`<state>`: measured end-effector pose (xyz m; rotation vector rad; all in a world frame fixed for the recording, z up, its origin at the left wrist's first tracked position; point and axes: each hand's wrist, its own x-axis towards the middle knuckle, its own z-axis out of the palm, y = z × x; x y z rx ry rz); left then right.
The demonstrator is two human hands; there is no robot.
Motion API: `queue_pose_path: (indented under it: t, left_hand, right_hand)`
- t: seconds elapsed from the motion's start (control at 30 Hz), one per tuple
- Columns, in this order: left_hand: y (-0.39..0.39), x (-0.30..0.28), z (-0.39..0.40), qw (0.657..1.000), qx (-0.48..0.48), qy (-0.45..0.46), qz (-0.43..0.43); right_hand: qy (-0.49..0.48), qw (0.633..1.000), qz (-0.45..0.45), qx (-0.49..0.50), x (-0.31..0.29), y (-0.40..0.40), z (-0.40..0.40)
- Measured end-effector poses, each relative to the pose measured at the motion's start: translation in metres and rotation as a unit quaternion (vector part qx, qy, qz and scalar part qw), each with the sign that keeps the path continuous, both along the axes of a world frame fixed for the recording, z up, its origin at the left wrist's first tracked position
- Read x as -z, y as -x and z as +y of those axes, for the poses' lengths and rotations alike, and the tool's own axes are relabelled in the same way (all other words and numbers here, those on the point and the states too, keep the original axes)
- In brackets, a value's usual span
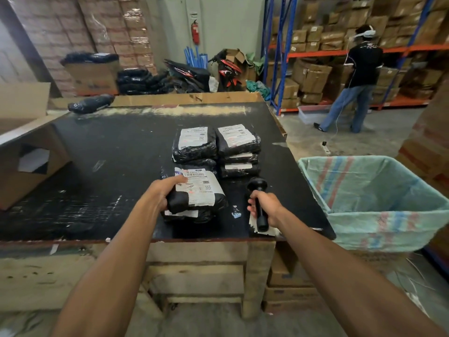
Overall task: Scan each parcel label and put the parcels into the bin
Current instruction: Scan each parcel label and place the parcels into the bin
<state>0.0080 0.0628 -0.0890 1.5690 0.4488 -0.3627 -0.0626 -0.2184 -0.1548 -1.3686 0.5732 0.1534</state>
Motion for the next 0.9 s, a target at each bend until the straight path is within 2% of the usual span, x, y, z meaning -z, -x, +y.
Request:
queue_pose_path:
  t: [0.1, 0.3, 0.43, 0.47, 0.53, 0.63, 0.9]
  left_hand:
    - [0.007, -0.007, -0.012, 0.998, 0.002, 0.06, -0.025]
    - [0.014, -0.013, -0.032, 0.973, -0.009, 0.125, -0.193]
    - [0.004, -0.023, -0.048, 0.954, -0.016, 0.142, -0.262]
    - [0.0, -0.033, -0.087, 0.949, 0.01, 0.162, -0.271]
    - [-0.008, -0.036, -0.102, 0.943, 0.005, 0.159, -0.293]
    - [-0.012, -0.034, -0.107, 0.943, -0.021, 0.17, -0.286]
    - [-0.018, -0.021, -0.112, 0.938, -0.05, 0.185, -0.289]
  right_hand:
    - [-0.002, 0.999, -0.052, -0.017, -0.003, 0.006, -0.004]
    - [-0.047, 0.983, -0.175, -0.041, -0.009, 0.007, 0.004]
    - [-0.035, 0.967, -0.234, -0.091, -0.017, 0.01, 0.011]
    - [-0.022, 0.966, -0.25, -0.059, -0.027, 0.015, -0.019]
    - [0.002, 0.962, -0.264, -0.07, -0.033, 0.016, -0.027]
    - [0.034, 0.954, -0.278, -0.107, -0.036, 0.02, -0.023]
    - [0.036, 0.956, -0.273, -0.1, -0.037, 0.02, -0.024]
